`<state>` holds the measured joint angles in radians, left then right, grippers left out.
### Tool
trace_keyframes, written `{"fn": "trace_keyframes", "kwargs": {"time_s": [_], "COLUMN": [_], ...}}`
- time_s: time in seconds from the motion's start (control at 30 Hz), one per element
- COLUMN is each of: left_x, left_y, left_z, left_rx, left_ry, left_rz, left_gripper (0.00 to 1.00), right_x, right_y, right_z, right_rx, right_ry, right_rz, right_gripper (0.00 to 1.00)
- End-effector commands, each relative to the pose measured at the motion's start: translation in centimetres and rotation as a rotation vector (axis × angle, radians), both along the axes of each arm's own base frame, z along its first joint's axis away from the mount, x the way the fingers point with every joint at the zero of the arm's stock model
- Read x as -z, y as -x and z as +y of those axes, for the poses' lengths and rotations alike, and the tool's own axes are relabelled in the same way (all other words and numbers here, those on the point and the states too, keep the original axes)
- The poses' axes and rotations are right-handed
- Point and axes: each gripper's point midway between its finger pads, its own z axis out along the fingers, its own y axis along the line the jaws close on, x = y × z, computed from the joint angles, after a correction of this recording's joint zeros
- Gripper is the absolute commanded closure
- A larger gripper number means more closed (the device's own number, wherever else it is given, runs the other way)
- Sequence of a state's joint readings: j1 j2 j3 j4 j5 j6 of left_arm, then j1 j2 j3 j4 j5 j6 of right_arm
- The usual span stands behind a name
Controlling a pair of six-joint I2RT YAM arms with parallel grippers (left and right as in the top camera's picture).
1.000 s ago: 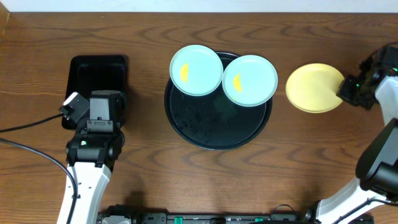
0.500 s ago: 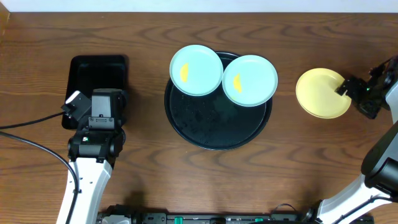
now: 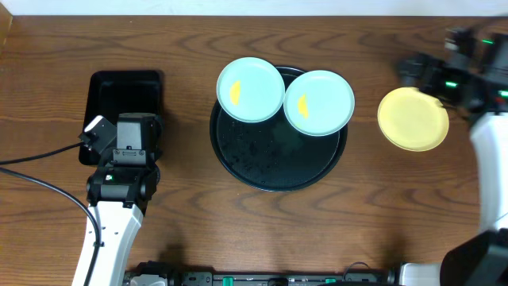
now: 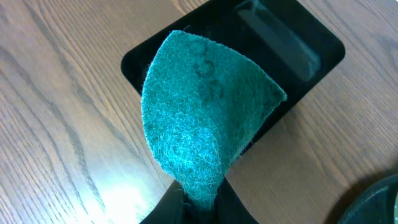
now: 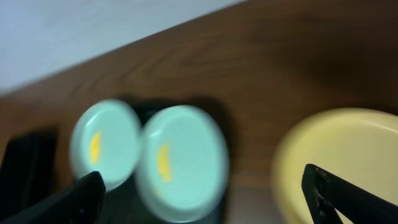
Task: Clean dirty plates on tray and stack at the side
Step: 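Move the right gripper to the right light blue plate in the tray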
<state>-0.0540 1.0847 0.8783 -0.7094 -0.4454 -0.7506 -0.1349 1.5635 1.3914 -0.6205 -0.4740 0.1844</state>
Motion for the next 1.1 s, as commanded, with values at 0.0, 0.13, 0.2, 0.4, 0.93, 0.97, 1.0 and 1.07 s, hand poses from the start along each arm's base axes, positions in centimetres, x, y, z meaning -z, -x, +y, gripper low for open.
{"fn": "trace_keyframes", "kwargs": {"time_s": [0.0, 0.13, 0.2, 0.4, 0.93, 0.97, 1.0, 1.07], "left_x": [0.0, 0.0, 0.0, 0.0, 0.0, 0.0, 0.0, 0.0], "left_y": [0.1, 0.1, 0.1, 0.1, 0.1, 0.1, 0.1, 0.1], "left_z": [0.2, 0.2, 0.2, 0.2, 0.2, 0.2, 0.2, 0.2], "left_rx": [0.001, 0.001, 0.002, 0.002, 0.001, 0.001, 0.001, 0.001], "left_ry": [-0.012, -0.012, -0.012, -0.012, -0.012, -0.012, -0.012, -0.012], "left_rz": [0.007, 0.007, 0.008, 0.008, 0.007, 0.007, 0.007, 0.007], "left_gripper": [0.92, 0.92, 0.92, 0.92, 0.92, 0.92, 0.92, 0.92], "right_x": [0.9, 3.0, 4.6, 10.8, 17.5, 17.6, 17.8, 18.1], "right_y": [-0.1, -0.5, -0.9, -2.4, 2.1, 2.4, 2.5, 2.8], "right_z": [5.8, 13.2, 15.8, 20.9, 29.3, 29.7, 30.0, 30.5], "right_rx": [-0.129, -0.247, -0.266, -0.261, -0.317, -0.327, -0.343, -0.399], "right_ry": [0.075, 0.163, 0.224, 0.404, 0.382, 0.393, 0.408, 0.457], "right_rz": [-0.006, -0.031, -0.041, -0.059, 0.037, 0.033, 0.025, -0.006], "right_gripper": [0.03, 0.08, 0.11, 0.21, 0.39, 0.39, 0.39, 0.39]}}
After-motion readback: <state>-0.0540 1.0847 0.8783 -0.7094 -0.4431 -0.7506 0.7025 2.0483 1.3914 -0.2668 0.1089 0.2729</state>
